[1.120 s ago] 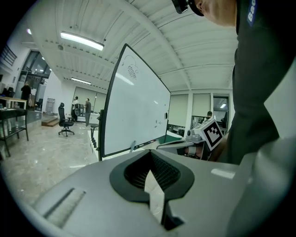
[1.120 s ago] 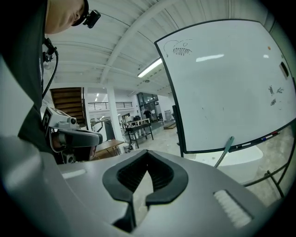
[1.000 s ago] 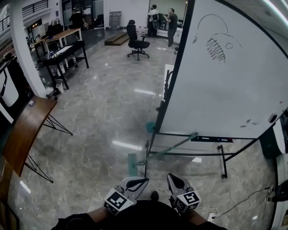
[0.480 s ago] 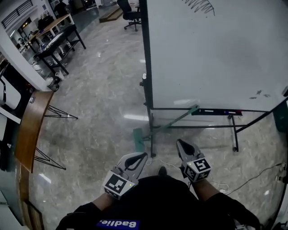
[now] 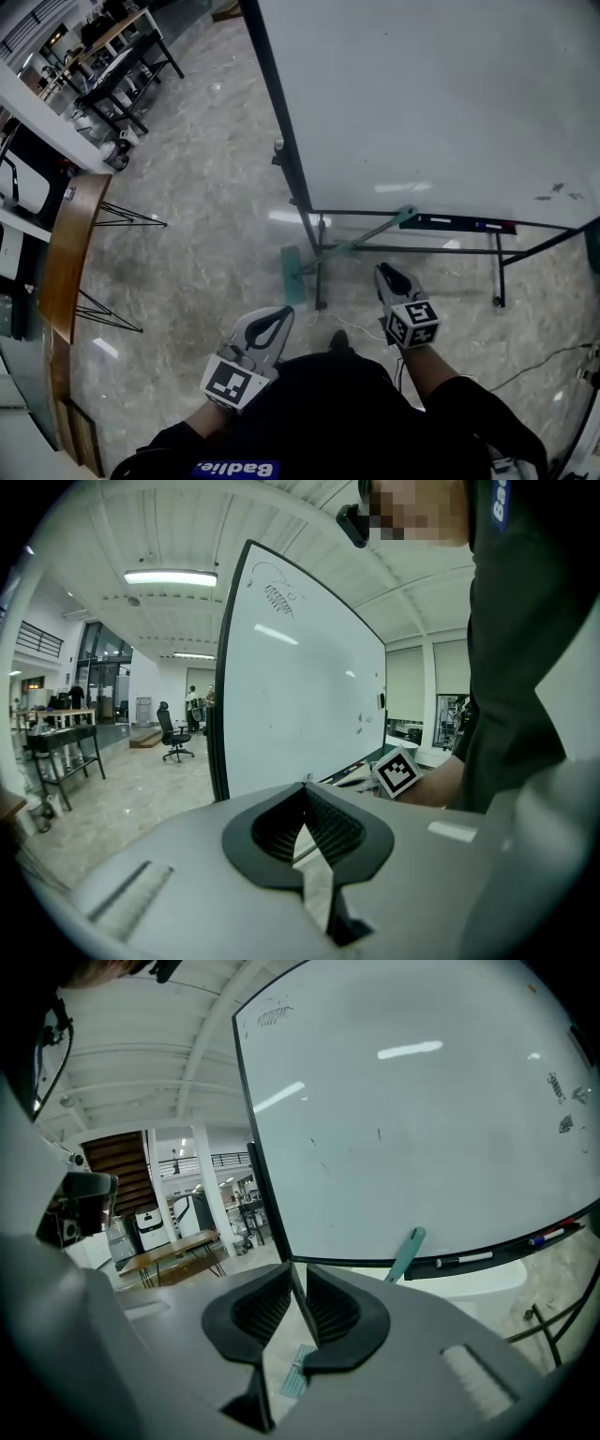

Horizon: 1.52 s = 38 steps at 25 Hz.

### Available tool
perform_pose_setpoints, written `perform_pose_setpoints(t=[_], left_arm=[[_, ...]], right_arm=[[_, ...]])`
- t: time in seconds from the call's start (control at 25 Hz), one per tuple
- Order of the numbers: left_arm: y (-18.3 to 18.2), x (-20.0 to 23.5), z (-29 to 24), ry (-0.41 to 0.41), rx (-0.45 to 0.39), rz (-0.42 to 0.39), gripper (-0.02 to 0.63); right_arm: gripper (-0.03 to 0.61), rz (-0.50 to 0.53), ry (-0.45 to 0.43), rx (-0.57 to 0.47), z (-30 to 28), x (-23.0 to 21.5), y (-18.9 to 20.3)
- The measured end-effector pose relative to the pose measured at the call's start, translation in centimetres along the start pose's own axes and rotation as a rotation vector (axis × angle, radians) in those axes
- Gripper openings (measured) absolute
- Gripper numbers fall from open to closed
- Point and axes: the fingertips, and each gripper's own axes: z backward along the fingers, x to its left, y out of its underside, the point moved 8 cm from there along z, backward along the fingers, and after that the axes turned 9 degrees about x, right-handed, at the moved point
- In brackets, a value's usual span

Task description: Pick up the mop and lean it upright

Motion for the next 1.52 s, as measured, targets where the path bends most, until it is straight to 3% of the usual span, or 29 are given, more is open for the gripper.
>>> perform_pose_setpoints(t=[0.36,0.96,1.52], left_arm=[[-0.2,0.1,-0.3,-0.066,0.013,0.006,0.018],[0.7,0.9,0.8,-0.154,0.042,0.053,0.018],[2.2,0.8,3.7,-0.257,0.100,0.100,0.018]], right_arm=[[0.081,-0.022,0.034,0.117,-3.2,-3.4,1.2],[0.150,-0.307,0.182,0.253,-11.6,-12.0,4.3],[0.204,-0.390,0.209,0.236,-16.6,-15.0,3.9]])
